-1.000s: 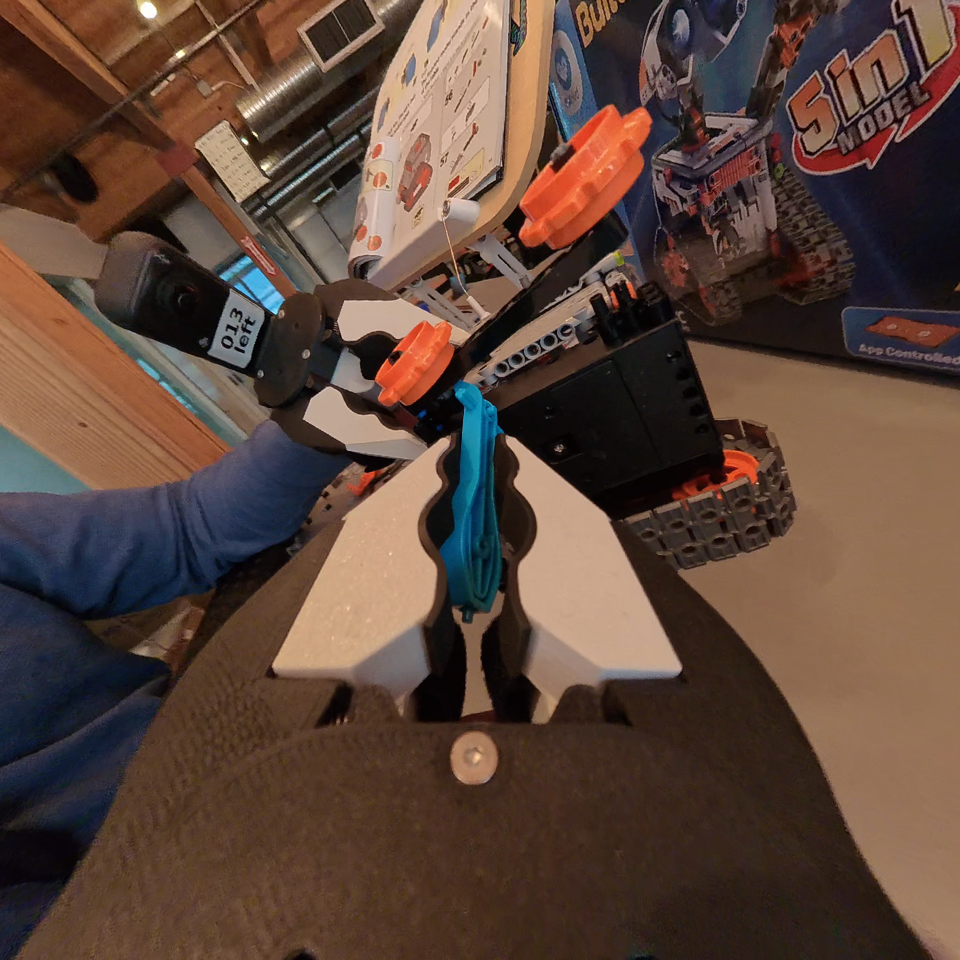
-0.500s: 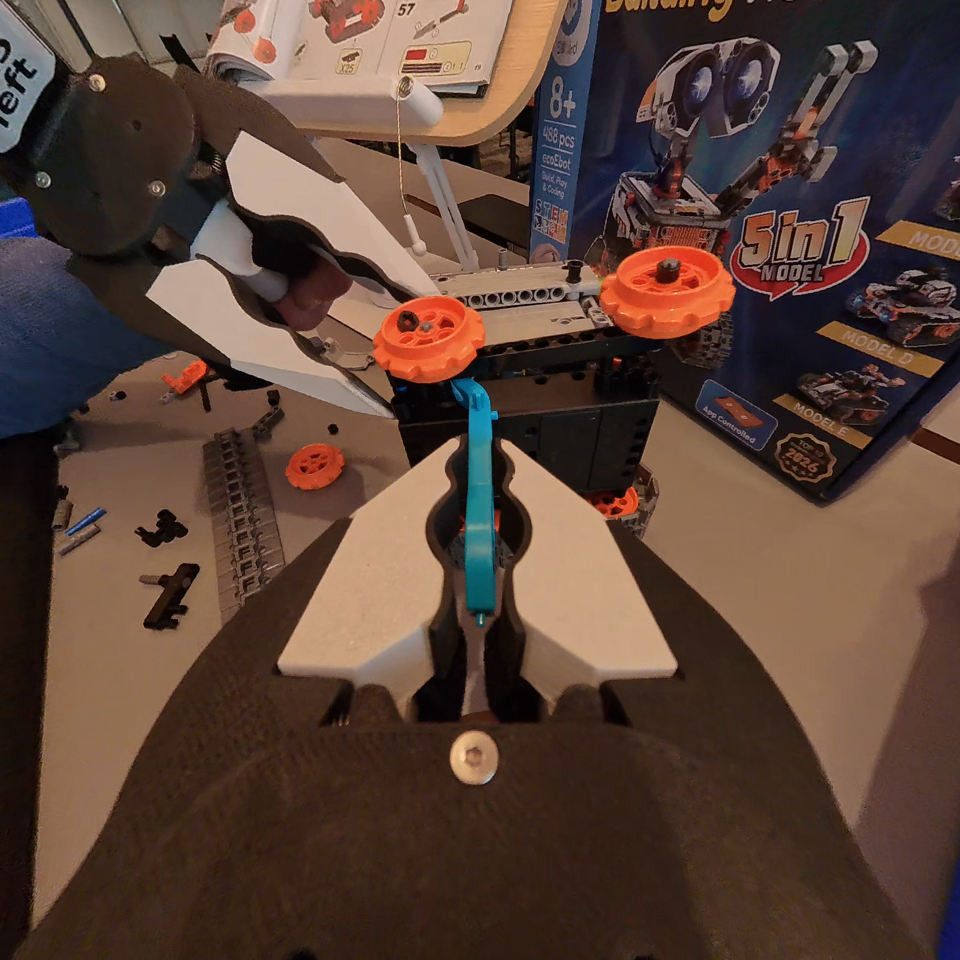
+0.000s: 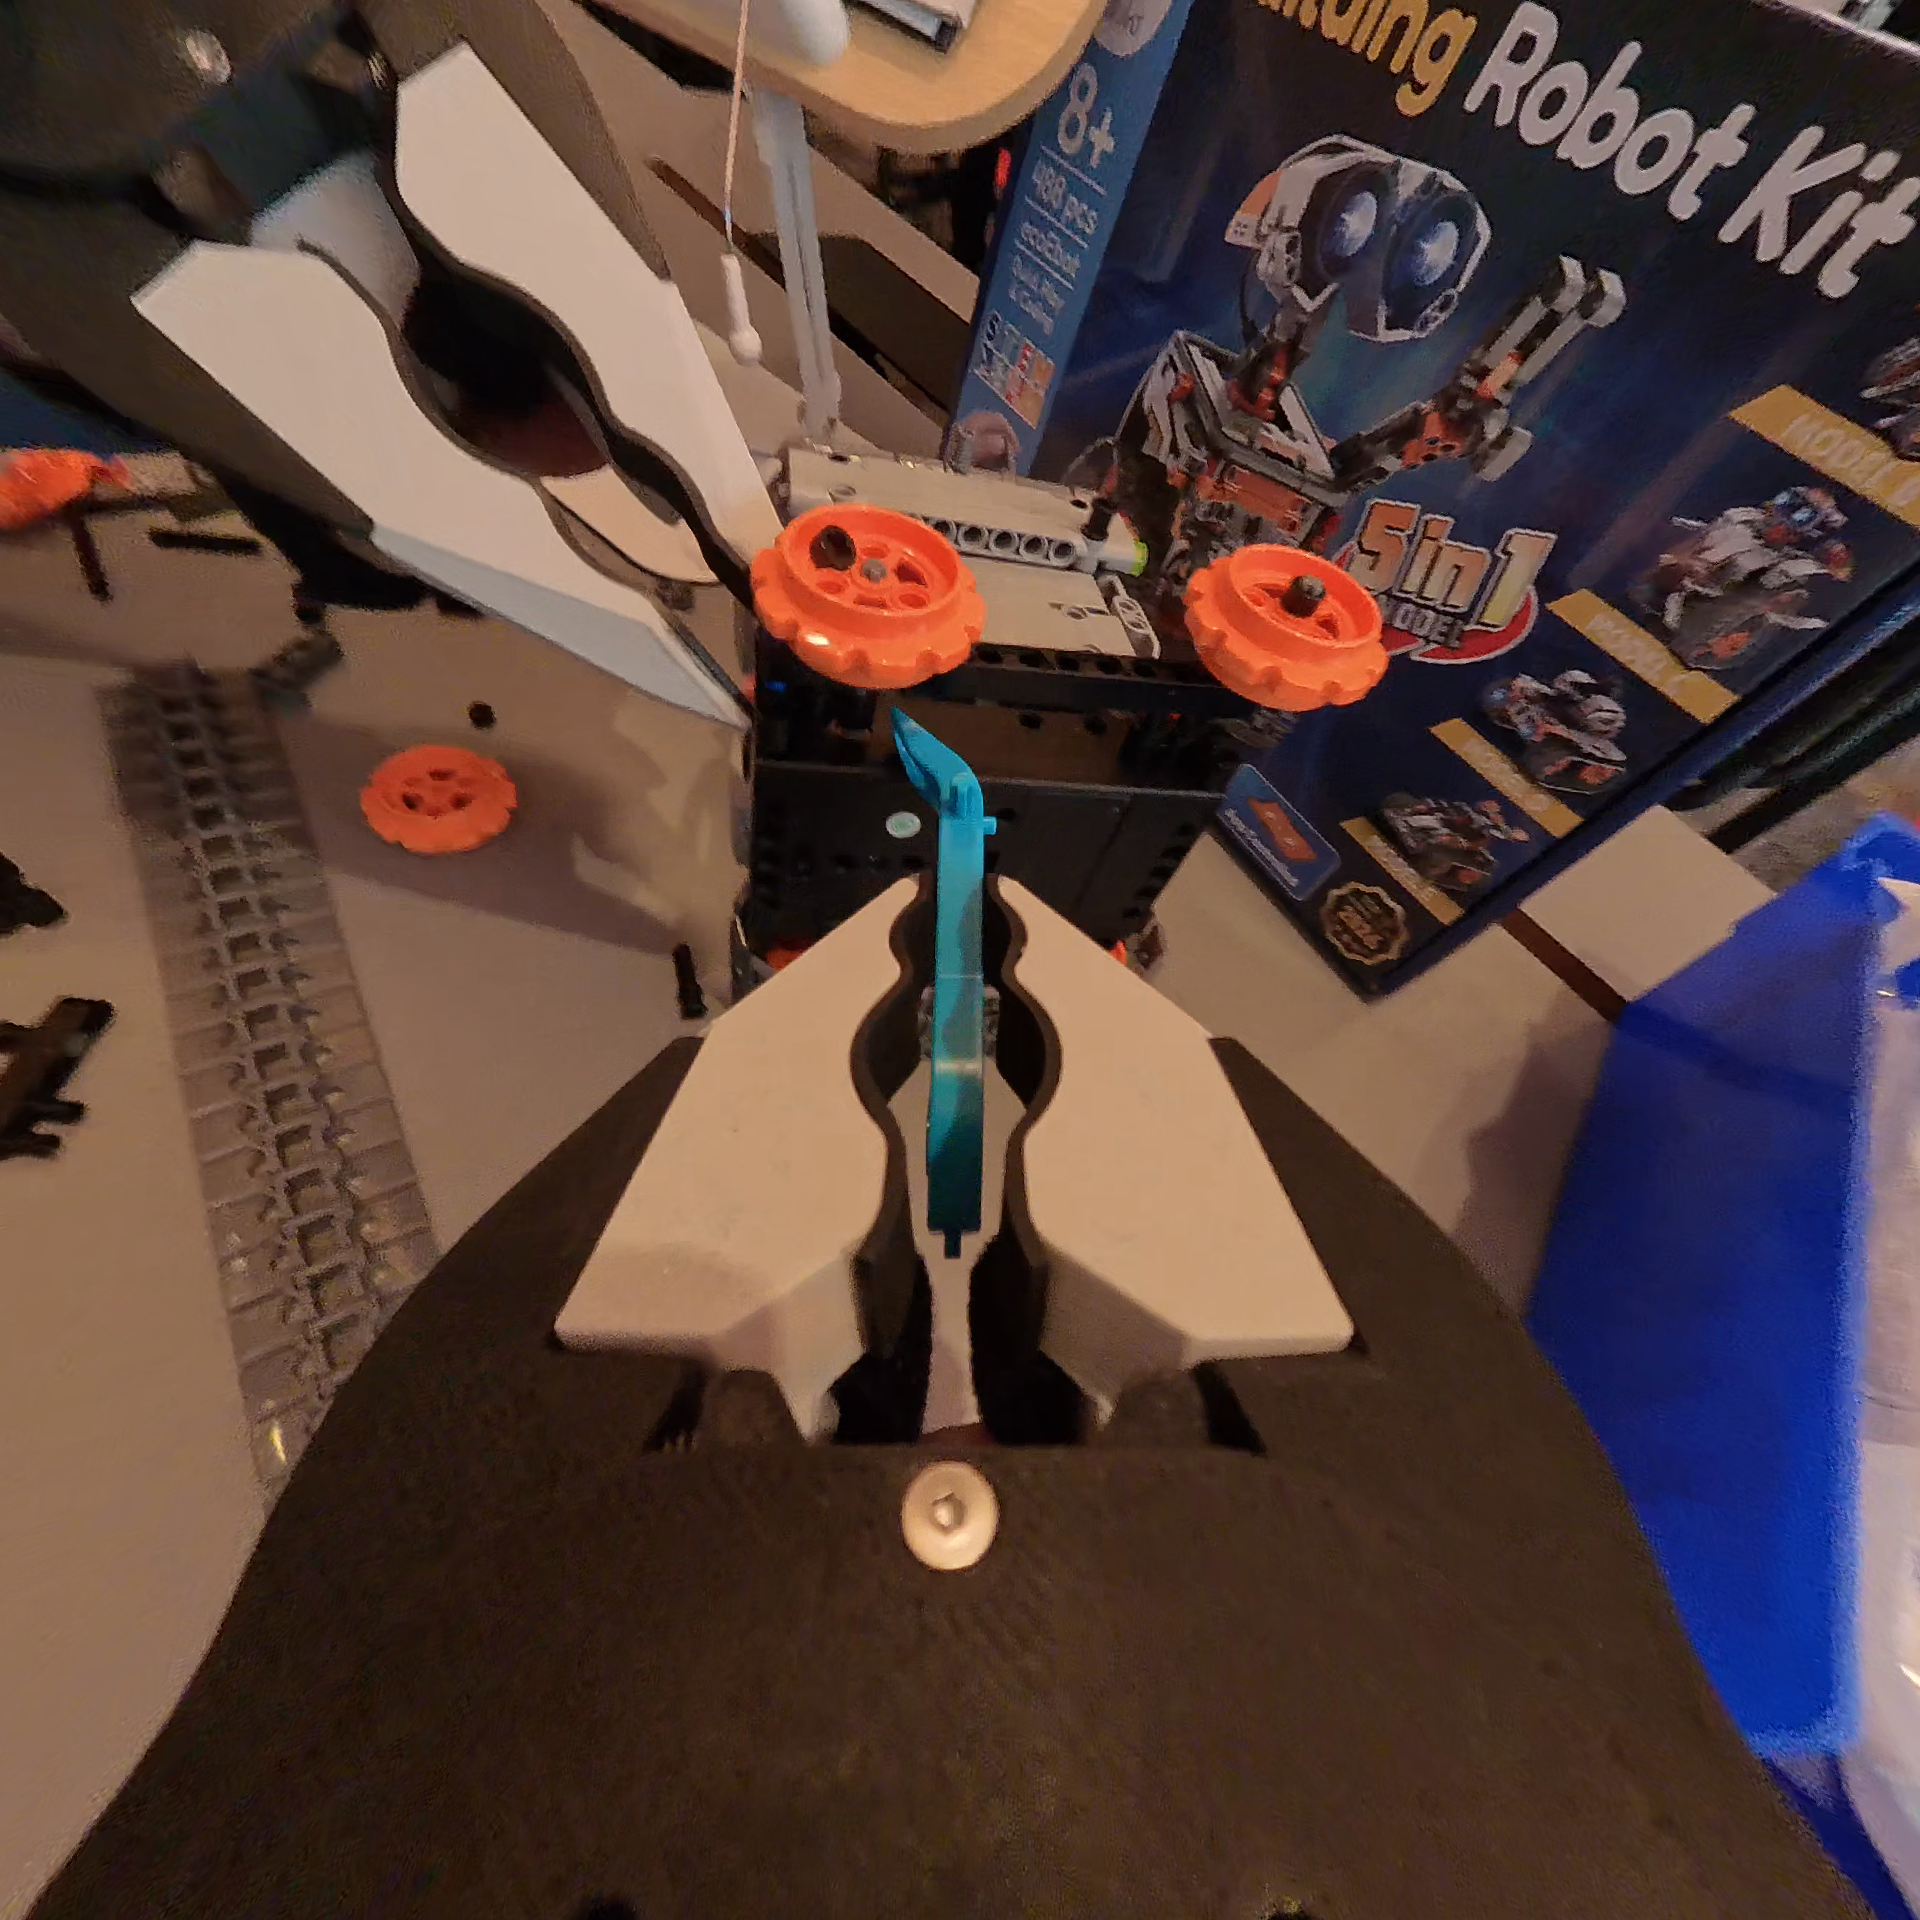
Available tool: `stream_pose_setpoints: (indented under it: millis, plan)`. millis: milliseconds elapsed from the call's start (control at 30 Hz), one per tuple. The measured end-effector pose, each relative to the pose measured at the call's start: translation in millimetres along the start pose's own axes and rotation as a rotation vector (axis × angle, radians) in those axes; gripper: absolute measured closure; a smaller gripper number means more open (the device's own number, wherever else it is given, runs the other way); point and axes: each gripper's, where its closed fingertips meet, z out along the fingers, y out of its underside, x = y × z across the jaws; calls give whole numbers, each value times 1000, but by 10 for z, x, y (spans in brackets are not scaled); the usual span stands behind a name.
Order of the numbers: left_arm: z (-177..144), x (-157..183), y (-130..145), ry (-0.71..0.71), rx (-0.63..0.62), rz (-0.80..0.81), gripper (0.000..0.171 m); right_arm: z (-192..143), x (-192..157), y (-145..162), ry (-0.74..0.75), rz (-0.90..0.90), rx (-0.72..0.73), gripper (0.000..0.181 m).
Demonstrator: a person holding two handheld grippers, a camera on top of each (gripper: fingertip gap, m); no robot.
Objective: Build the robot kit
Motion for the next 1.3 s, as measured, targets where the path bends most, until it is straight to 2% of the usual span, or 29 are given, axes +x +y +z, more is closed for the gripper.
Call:
stream_pose_setpoints:
  millis: [200, 367, 467, 567, 667, 767, 833, 900, 1033, 1133, 1233, 1300]
  plan:
    - [-19, -9, 14, -2, -12, 6, 158, -144, 11, 218, -5, -42, -121, 176]
    - [-100, -19, 61, 30, -36, 14, 158, -76, -341, 699, -170, -123, -293, 176]
    - [-137, -7, 74, 52, -29, 6, 158, -20, -444, 859, -191, -202, -344, 176]
    - [-153, -6, 81, 51, -32, 15, 158, 10, -523, 920, -230, -205, -360, 161]
    - [-163, -9, 82, 39, -33, 29, 157, -50, -502, 764, -226, -214, -298, 155]
    - [-152, 0, 67, 35, -36, 38, 157, -131, -312, 422, -128, -245, -179, 152]
    - [-149, 6, 62, 32, -37, 51, 157, -173, -271, 78, -63, -331, -58, 152]
    - [-148, -3, 66, 35, -34, 49, 157, -171, -316, -182, -8, -470, 2, 150]
    - [-150, -8, 71, 47, -28, 53, 157, -37, -402, -434, 56, -767, -1, 149]
    - [-146, -6, 69, 52, -23, 63, 157, 51, -387, -521, -18, -779, -38, 152]
    - [-144, -7, 70, 55, -23, 66, 157, 144, -248, -487, -27, -826, -110, 152]
    - [-140, -10, 69, 56, -22, 67, 157, 193, -241, -466, -33, -870, -116, 161]
